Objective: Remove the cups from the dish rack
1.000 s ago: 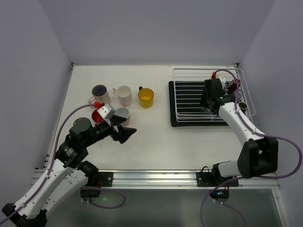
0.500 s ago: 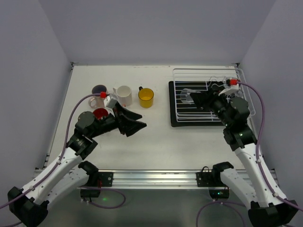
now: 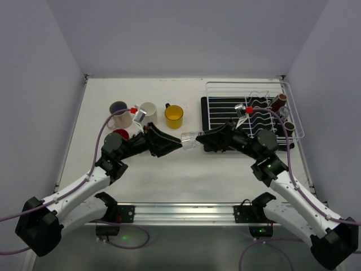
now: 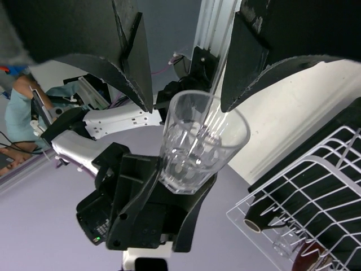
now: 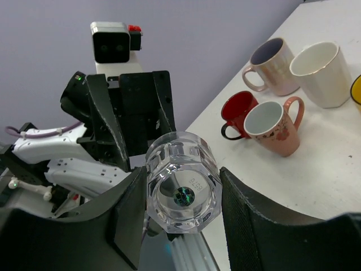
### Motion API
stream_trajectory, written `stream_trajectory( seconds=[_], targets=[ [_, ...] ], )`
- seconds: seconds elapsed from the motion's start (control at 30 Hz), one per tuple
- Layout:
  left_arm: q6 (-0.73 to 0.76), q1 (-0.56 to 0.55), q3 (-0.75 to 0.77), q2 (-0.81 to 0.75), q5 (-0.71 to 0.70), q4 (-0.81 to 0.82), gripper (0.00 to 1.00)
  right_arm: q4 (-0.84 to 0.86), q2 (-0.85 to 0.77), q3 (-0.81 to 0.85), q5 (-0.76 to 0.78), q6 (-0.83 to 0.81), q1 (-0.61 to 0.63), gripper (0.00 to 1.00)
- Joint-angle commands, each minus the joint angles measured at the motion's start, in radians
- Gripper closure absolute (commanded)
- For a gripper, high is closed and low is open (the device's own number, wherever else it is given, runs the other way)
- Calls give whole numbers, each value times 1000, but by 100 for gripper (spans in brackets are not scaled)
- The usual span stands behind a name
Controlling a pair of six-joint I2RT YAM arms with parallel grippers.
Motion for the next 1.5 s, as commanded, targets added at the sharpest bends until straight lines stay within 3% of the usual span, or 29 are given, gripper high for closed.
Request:
stream_trajectory(
  seconds=[0.0,0.33,0.4,0.43,0.47,0.5,0.6,0.63,0.67,0.77,0.9,0.97,1.17,1.47],
  targets=[
    [-50,-19,-5,14,-2,112,46,167,20,-33,-35,62,31,85],
    [-56,-42,13,57,1,138,61,239,121,-36,-15,76,86,85],
    [-56,-44,16,68,0,138,69,245,146,-35,-12,77,96,84],
    [-52,-42,15,68,-2,137,85,253,152,-35,-11,77,103,84],
    [-44,-44,16,68,-9,119,93,252,157,-36,-11,77,105,80],
    [-29,-42,21,60,-16,94,99,252,152,-41,-2,73,103,63],
    [69,-42,74,28,-54,-82,100,190,120,-46,66,36,105,24],
    [103,-42,94,19,-71,-145,100,122,88,-41,89,25,105,5],
    [190,-42,117,10,-124,-303,100,73,69,-21,116,7,103,1],
    [388,-44,251,28,-250,-638,100,-139,6,31,236,-103,103,1],
    [555,-44,402,109,-439,-918,100,-333,-72,74,391,-195,103,1],
    [608,-46,432,172,-512,-984,100,-437,-108,89,481,-219,103,1],
    [672,-93,533,362,-664,-1079,100,-535,-162,89,595,-272,103,1],
    [703,-162,671,626,-818,-1146,100,-560,-190,69,607,-286,103,1]
  ],
)
